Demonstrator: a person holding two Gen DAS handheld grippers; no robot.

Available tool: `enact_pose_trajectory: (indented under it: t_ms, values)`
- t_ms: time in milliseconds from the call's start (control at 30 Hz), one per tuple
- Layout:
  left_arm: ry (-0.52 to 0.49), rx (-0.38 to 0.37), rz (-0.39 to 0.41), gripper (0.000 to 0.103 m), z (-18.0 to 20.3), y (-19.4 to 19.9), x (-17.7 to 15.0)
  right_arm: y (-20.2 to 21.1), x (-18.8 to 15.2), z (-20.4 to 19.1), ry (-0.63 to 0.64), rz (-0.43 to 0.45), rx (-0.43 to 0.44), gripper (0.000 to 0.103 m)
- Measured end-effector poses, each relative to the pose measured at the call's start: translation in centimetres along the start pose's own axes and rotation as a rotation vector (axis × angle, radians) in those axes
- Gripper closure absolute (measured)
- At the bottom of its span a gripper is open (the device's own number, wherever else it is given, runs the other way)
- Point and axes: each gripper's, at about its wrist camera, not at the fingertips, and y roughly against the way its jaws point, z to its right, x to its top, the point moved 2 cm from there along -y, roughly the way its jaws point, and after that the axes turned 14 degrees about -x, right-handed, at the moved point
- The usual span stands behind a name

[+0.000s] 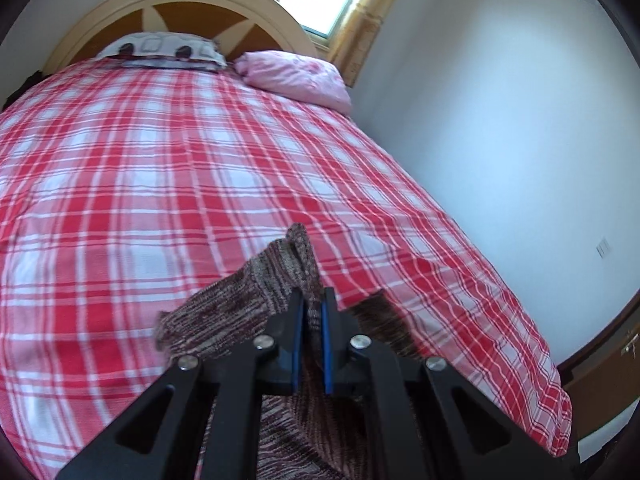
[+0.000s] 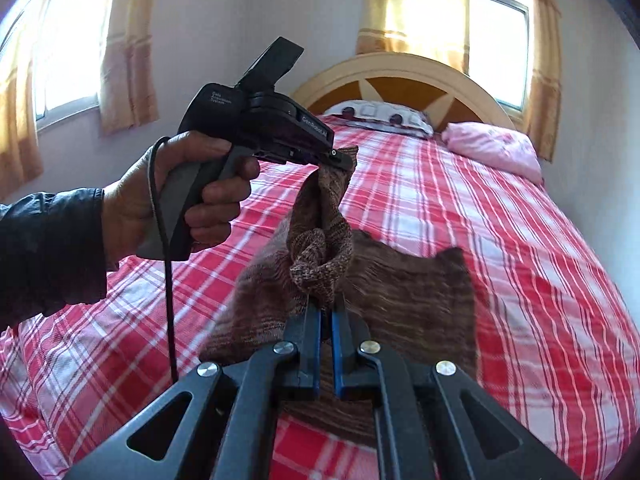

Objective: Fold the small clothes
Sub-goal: 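Lift the held sweater edge with both tools and fold it over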

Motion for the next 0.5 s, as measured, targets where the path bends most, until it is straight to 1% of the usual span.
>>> enact_pose_trajectory:
  t_ms: [100,167,333,500]
  values:
    - [-0.015,-0.023,-0.021,0.095,1.5,-1.8,-0.1,0.2,-0.9,1.8,-0.029,-0.013,-0.018,0.100]
    - [-0.028,-0.032,-0.049,0.095,2.4,-3.5,-0.3,0.3,-1.6,3.1,-0.062,-0.033,-0.022,0.100]
    - [-0.057,-0.035,-0.113,0.095,4.1,-7.4,-1.7,-0.4,-3.8,5.7,-0.122,-0.100,-0.036,0.100]
    - [-0.086,-0.031,-0.157,0.095,5.7,-10.1,-3.0,-0.6,-6.0,7.6,-0.174,-0.152,-0.050,0.100]
